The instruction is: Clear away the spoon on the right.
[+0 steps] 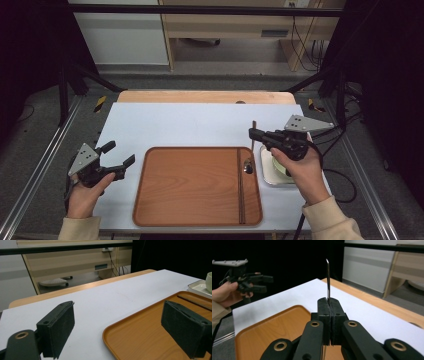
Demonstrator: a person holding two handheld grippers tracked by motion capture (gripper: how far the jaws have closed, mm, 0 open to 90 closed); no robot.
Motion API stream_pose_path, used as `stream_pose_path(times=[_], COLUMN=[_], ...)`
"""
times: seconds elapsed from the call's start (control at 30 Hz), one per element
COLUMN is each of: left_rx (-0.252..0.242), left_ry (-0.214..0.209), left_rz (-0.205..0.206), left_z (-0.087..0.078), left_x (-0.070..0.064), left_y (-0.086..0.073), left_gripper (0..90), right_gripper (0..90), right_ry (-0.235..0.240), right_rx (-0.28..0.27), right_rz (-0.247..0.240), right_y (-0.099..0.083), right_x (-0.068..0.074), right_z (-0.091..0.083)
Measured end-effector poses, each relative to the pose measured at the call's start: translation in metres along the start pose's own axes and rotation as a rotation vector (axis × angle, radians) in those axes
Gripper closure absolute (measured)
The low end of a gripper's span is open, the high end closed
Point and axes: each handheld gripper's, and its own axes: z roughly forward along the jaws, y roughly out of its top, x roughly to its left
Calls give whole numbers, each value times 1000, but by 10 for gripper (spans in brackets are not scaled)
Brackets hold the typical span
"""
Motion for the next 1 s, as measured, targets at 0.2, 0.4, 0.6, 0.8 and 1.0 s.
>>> stream_pose_path(times=[0.2, 0.4, 0.6, 0.8, 1.0], left_rx=[-2, -3, 5, 16, 15], left_ry=[5, 0, -8, -20, -17], left_rz=[-5, -1, 4, 13, 16], left_z=[-1, -1, 1, 6, 6], left_x=[3, 2, -1, -6, -6], left_y=[-1, 0, -1, -2, -2], left_gripper=[113, 113, 113, 113, 113], right_gripper=[895, 895, 894, 893, 893], right_ry=[57, 99, 139, 176, 203], right_rx=[31, 63, 101, 135, 175], right_rz=[1, 8, 12, 18, 21], right_y=[-9, -18, -30, -40, -50], right_x=[12, 23, 32, 38, 42], right_z=[20, 36, 50, 60, 66])
